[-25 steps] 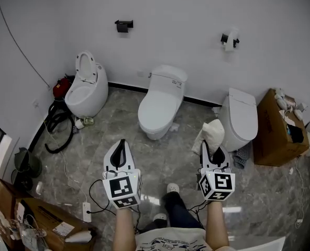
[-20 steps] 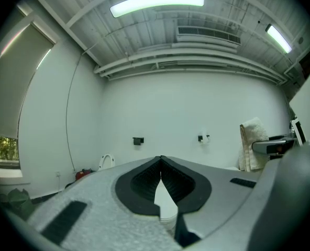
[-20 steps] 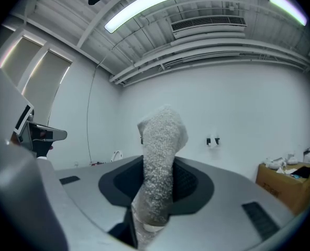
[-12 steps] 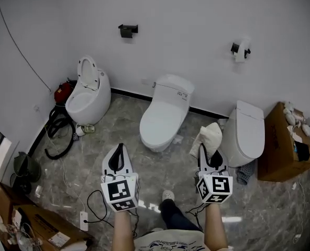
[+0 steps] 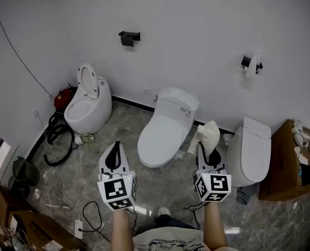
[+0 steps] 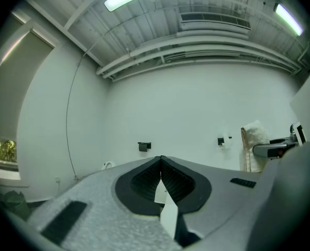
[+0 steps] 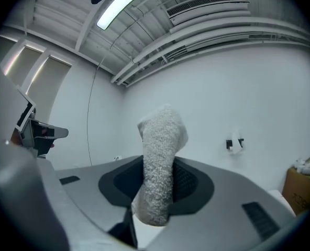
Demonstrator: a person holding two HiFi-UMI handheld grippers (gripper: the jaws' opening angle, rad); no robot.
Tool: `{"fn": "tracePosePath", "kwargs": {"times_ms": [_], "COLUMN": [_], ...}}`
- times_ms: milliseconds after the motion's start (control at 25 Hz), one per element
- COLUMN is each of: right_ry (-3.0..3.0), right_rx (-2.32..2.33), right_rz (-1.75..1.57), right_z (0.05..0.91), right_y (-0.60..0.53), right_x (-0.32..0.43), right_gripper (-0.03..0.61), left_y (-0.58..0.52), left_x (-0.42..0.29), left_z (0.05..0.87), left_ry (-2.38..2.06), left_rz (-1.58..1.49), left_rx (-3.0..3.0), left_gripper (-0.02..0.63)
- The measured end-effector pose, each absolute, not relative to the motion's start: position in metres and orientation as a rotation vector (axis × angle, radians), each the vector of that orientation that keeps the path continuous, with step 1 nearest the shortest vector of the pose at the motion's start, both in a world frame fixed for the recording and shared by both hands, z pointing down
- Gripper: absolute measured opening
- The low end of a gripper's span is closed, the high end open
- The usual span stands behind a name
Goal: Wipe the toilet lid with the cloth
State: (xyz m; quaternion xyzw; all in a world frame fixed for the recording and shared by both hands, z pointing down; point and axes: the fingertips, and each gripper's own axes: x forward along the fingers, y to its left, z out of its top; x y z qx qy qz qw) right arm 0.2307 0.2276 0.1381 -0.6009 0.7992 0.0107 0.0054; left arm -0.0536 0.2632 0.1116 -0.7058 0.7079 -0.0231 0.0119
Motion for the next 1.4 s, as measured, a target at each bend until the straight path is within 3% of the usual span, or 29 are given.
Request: {"fn": "tracePosePath", "kwargs": {"times_ms": [720, 1400], "right_ry": [2.543, 2.521], "right_rx": [-1.886, -2.016], "right_rz": [-0.061, -0.099], "right_z": [0.175, 0.197], "right_y": [0.08, -0.11], "right_x": [0.234, 0.179], "right_gripper": [0.12, 0.12], "left_y": [0.122, -0.093], "left_x": [-0.066, -0.121], "left_z": [0.143, 0.173], "left_ry": [2.292, 2.214], "left_rz": [-0.161, -0.205], "left_rx": [-2.181, -2.324], "left_gripper": [0.008, 0.008]}}
